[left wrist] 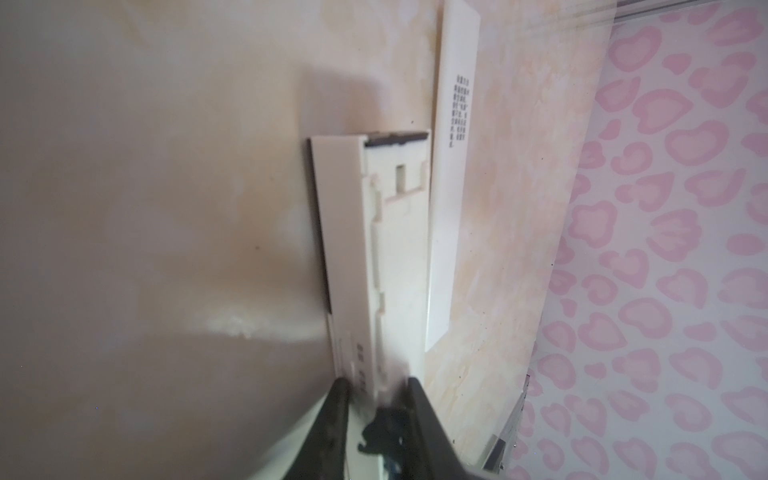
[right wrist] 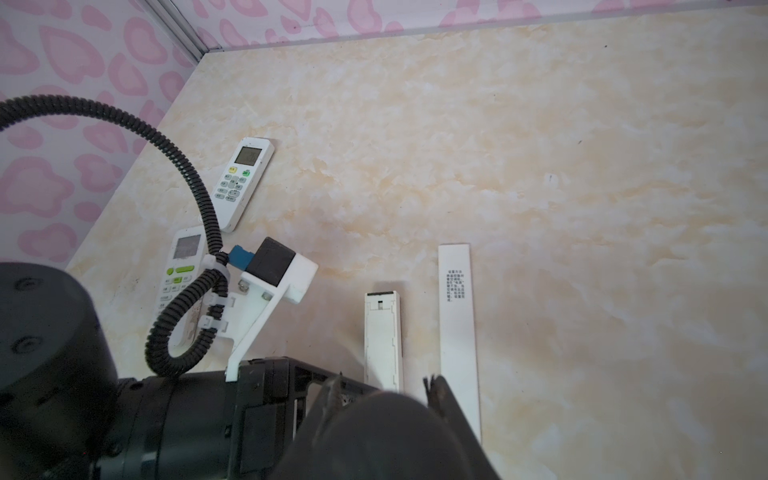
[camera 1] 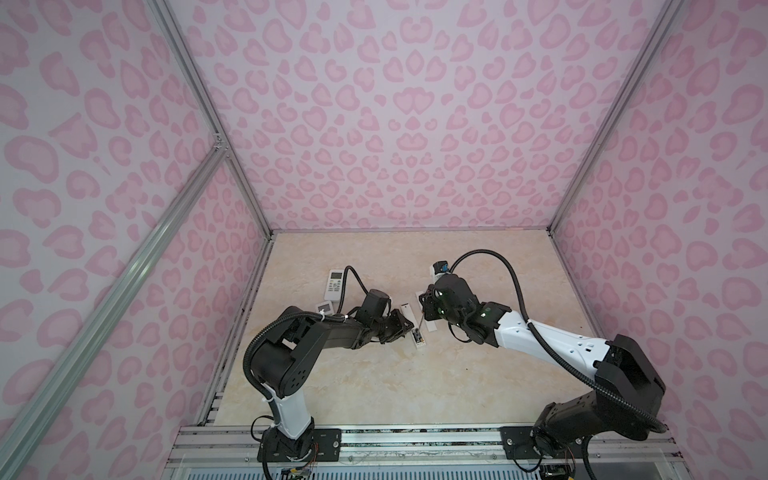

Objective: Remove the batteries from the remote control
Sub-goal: 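Grasp the remote end with the left gripper while right brings screwdriver near, then insert the screwdriver tip beside the batteries with the right gripper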

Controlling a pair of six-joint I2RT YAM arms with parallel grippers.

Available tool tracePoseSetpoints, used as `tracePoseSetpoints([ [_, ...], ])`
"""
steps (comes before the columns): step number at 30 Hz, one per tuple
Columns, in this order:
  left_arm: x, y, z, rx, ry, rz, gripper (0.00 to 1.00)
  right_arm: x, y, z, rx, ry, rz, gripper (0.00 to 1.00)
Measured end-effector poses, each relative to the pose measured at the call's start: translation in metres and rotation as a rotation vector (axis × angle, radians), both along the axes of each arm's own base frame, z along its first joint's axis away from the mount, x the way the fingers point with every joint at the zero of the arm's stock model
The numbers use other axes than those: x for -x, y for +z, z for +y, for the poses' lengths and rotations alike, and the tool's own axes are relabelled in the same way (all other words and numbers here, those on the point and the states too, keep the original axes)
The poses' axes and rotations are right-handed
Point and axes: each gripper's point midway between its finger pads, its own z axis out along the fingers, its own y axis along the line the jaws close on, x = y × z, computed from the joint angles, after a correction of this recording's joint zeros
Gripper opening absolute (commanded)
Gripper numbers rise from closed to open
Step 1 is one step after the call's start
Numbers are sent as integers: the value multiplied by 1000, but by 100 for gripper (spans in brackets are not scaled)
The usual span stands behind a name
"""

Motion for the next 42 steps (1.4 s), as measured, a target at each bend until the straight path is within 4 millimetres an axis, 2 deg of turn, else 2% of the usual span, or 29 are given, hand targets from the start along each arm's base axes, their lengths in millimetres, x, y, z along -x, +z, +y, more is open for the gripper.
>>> tracePoseSetpoints([
  [5, 0, 0, -1, 4, 3, 4, 24, -2, 12, -6, -18, -26, -46, 0],
  [14, -1, 1, -2, 6, 0, 5, 23, -9, 1, -7, 1, -47, -42, 0],
  [23, -1, 1, -2, 8, -1, 5, 22, -14, 0, -3, 1, -44, -51, 0],
  [31, 0, 1, -1, 11, -1, 0, 21, -5, 3, 3, 35, -14, -99, 0],
  [33, 2, 2, -1, 8, -3, 3, 23, -3, 4, 3, 40, -14, -105, 0],
  [37, 6, 0, 2, -12, 4, 16, 35, -3, 3, 2, 47, -23, -111, 0],
  [42, 10, 4, 8, -26, 11, 22, 35, -6, 3, 4, 44, -31, -121, 0],
])
